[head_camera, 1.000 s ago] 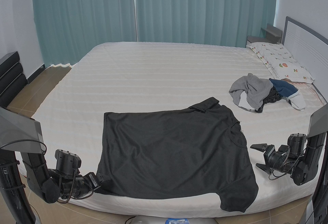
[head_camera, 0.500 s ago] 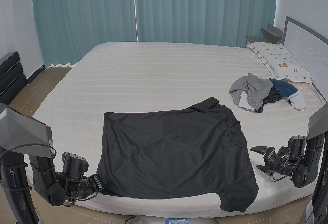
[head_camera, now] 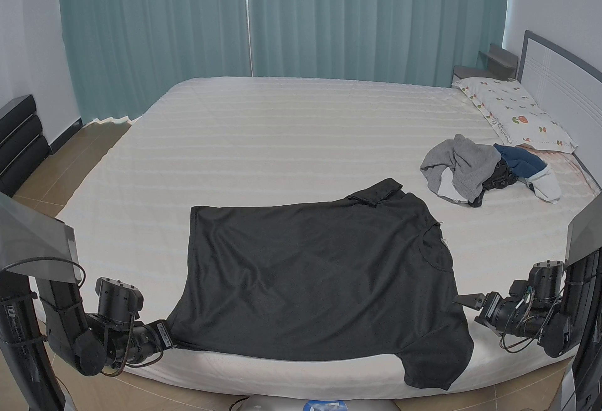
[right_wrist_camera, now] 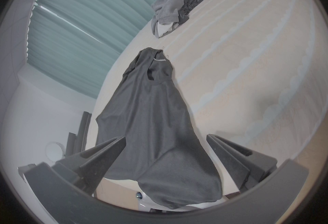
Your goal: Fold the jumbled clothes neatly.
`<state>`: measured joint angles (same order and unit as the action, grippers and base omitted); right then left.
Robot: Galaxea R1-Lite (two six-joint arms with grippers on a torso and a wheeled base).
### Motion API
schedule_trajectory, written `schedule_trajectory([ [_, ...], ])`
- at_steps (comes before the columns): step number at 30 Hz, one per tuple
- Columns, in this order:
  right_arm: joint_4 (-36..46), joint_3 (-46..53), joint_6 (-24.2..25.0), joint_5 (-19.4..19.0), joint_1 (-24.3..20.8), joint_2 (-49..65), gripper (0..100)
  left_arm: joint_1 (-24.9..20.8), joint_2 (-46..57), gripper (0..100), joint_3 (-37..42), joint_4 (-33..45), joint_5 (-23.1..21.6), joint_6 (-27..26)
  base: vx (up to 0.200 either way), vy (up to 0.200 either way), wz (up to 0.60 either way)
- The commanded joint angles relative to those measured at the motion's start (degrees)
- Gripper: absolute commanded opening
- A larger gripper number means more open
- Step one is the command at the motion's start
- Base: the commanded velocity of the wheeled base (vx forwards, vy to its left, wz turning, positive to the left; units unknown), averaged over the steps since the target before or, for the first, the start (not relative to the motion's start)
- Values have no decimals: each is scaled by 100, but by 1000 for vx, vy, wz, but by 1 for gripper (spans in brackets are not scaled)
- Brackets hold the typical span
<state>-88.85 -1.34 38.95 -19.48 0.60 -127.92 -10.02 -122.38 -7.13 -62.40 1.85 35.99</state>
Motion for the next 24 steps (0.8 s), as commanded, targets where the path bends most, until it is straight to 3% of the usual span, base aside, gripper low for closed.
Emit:
schedule_trajectory([
  [1, 122, 134, -151, 217, -279, -155, 100, 264, 223, 0, 107, 9, 105, -285, 0, 0, 0],
  [7, 227, 134, -502, 603, -394, -374, 100, 325, 259, 0, 186, 9, 149, -435, 0, 0, 0],
  [21, 201, 134, -432, 621, -974, -770, 100, 475, 250, 0, 186, 9, 149, -575, 0, 0, 0],
  [22, 218, 134, -432, 638, -974, -770, 0, 492, 250, 0, 186, 9, 149, -584, 0, 0, 0],
  [24, 227, 134, -441, 665, -965, -735, 0, 510, 250, 0, 195, 18, 149, -610, 0, 0, 0],
])
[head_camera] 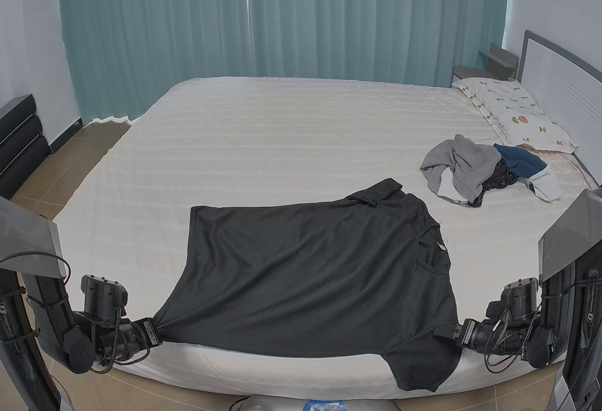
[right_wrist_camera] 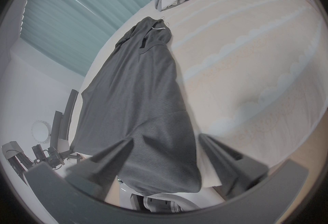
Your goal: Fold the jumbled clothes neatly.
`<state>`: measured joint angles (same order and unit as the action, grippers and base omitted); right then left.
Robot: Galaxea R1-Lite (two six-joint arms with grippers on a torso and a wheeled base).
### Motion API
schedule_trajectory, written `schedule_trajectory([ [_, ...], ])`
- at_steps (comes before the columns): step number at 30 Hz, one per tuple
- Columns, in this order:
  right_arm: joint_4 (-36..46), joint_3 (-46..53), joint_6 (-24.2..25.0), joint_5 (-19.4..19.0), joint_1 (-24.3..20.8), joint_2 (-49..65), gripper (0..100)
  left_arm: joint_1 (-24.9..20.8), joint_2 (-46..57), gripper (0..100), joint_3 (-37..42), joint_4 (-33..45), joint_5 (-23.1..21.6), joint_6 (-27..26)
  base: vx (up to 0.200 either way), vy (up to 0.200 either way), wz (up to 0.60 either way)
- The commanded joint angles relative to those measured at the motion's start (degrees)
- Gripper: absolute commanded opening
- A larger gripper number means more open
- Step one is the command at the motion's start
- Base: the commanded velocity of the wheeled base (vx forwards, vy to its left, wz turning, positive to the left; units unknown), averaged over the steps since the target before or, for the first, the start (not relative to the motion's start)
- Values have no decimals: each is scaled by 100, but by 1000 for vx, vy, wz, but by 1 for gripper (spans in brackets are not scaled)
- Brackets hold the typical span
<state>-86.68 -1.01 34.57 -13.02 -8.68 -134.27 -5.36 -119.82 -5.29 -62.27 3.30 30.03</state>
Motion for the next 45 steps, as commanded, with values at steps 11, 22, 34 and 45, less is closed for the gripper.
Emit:
schedule_trajectory([
  [11, 951, 101, -364, 300, -169, 296, 0, 299, 152, 0, 2, 382, 4, -410, 0, 0, 0],
  [22, 1109, 101, -416, 344, -362, 252, 0, 299, 301, 0, 2, 901, 4, -577, 0, 0, 0],
  [34, 836, 101, -425, 353, -222, 322, 100, 238, 205, 100, -7, 971, -75, -612, 0, 0, 0],
  [45, -332, -162, -117, 133, 886, 850, 100, 765, 29, 100, -253, 839, -1086, -498, 0, 0, 0],
])
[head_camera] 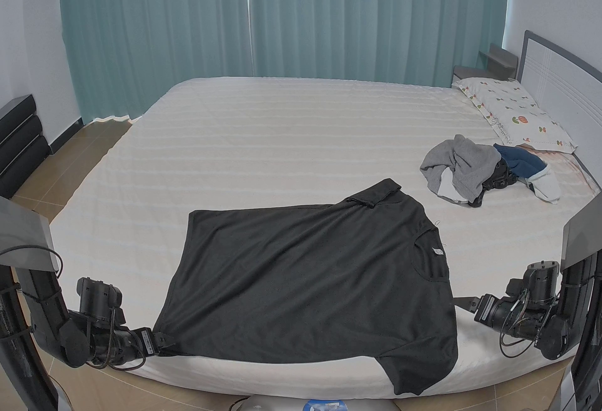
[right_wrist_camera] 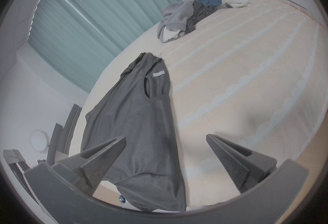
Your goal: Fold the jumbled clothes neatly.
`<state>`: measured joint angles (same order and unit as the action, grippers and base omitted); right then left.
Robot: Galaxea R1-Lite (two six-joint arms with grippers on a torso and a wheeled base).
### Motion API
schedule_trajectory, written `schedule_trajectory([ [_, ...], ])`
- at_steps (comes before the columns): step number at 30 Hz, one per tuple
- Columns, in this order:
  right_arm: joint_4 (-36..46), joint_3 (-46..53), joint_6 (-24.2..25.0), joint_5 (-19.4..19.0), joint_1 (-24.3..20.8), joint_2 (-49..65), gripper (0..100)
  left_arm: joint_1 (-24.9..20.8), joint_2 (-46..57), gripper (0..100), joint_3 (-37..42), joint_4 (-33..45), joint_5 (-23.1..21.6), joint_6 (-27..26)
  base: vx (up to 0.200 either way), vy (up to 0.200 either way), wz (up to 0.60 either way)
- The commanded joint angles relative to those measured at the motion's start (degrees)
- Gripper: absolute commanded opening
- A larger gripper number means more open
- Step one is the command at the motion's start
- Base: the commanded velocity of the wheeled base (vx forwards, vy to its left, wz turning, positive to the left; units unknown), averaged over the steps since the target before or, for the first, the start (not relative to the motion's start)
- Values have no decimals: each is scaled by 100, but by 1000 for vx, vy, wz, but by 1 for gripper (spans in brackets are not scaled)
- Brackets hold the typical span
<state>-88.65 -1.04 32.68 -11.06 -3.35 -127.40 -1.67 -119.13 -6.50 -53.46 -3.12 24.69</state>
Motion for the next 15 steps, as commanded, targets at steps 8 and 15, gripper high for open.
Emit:
schedule_trajectory([
  [8, -12, -1355, 212, 77, 318, -443, 100, 817, 47, 100, -484, -51, -1525, 731, 0, 0, 0],
  [15, 568, -2111, 212, 86, 291, -742, 100, 1011, 100, 100, -502, -77, -2149, 854, 0, 0, 0],
])
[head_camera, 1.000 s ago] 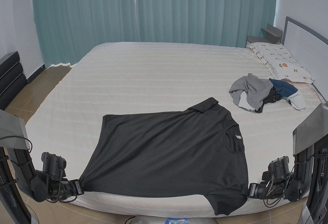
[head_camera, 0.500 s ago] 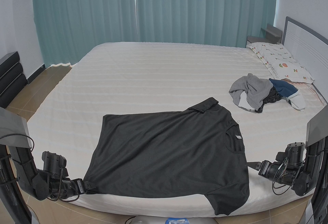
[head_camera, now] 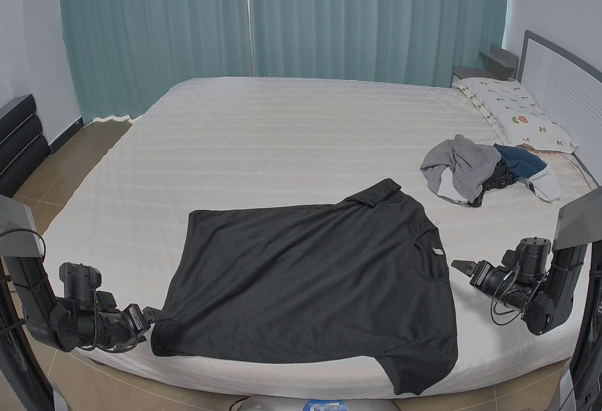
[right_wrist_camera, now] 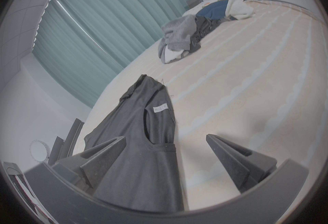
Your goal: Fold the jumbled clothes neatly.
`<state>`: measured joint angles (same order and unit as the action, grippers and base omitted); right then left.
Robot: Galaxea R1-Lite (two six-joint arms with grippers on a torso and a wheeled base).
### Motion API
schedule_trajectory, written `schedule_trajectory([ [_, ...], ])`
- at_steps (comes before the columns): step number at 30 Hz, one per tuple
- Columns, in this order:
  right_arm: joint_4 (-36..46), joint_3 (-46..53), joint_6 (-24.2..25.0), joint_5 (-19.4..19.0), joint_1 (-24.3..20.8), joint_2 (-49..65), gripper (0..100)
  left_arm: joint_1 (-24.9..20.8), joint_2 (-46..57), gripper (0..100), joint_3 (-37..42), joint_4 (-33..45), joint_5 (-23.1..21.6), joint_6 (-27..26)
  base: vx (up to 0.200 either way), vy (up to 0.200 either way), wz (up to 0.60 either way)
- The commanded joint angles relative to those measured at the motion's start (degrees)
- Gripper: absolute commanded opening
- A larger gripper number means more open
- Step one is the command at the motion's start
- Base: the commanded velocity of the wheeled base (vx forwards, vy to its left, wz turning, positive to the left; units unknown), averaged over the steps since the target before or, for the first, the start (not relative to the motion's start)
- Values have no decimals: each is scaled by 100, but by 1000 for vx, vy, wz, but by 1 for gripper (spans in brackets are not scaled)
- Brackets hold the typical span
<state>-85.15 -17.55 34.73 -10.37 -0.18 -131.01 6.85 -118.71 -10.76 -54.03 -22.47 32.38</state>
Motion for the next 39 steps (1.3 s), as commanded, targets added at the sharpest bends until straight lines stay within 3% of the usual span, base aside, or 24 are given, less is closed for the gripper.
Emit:
schedule_trajectory([
  [1, 746, -908, 7, 9, -78, -452, 100, 220, 41, 100, -75, -73, -408, 102, 0, 0, 0],
  [9, 1607, -1751, 7, 71, -281, -689, 100, 211, 15, 100, -57, -73, -434, 102, 0, 0, 0],
  [10, 1739, -1857, 7, 123, -289, -733, 0, 211, 15, 100, -57, -73, -434, 93, 0, 0, 0],
  [17, 1967, -2094, 7, 431, -245, -829, 0, 203, 6, 100, -49, -64, -425, 93, 0, 0, 0],
  [36, 1862, -1760, 51, 475, -17, -768, 0, 194, 6, 100, -40, -64, -425, 93, 0, 0, 0],
  [37, 1862, -1760, 51, 475, -17, -742, 100, 194, 6, 100, -49, -64, -425, 93, 0, 0, 0],
  [39, 1862, -1769, 51, 475, -17, -680, 100, 194, 6, 100, -49, -64, -425, 93, 0, 0, 0],
])
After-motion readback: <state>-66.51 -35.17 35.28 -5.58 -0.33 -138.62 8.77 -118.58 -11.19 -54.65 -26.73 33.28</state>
